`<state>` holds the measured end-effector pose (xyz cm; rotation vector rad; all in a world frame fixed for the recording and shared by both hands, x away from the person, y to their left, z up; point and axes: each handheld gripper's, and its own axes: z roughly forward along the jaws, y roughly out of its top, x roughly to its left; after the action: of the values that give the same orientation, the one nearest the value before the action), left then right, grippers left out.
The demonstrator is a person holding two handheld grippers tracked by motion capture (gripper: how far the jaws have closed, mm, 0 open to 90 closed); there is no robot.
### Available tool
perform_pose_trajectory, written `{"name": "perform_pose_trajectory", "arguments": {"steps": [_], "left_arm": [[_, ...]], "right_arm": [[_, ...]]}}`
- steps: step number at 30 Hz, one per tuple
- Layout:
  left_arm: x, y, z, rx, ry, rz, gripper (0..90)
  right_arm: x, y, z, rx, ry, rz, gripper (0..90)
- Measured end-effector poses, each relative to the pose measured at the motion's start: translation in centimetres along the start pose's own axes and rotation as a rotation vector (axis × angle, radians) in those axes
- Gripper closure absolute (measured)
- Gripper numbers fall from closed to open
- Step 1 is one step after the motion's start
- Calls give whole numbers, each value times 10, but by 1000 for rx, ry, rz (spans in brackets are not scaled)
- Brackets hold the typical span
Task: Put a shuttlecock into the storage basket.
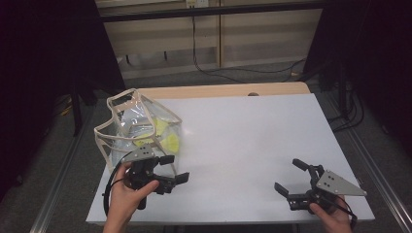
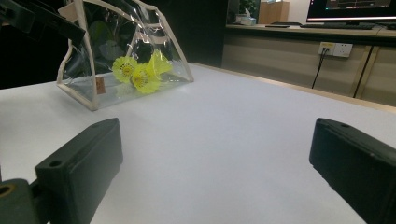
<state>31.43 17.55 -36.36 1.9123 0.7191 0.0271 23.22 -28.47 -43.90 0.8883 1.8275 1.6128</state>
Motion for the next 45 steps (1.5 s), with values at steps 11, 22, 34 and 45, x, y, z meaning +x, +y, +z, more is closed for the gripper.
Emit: {"name": "perform_pose_trajectory", "arguments": {"steps": [11, 22, 34, 45], "left_arm": [[6, -7, -7, -15, 6, -4, 125], [9, -16, -8, -3, 9, 10, 118], [10, -22, -11, -15, 6, 19, 117], [11, -26, -15, -26, 12, 19, 117]], "right_arm": [[0, 0, 0, 1, -1, 1, 28], [0, 0, 0, 1, 0, 0, 28], [0, 0, -1, -1, -1, -2, 27], [0, 1, -1, -2, -2, -6, 28]]}}
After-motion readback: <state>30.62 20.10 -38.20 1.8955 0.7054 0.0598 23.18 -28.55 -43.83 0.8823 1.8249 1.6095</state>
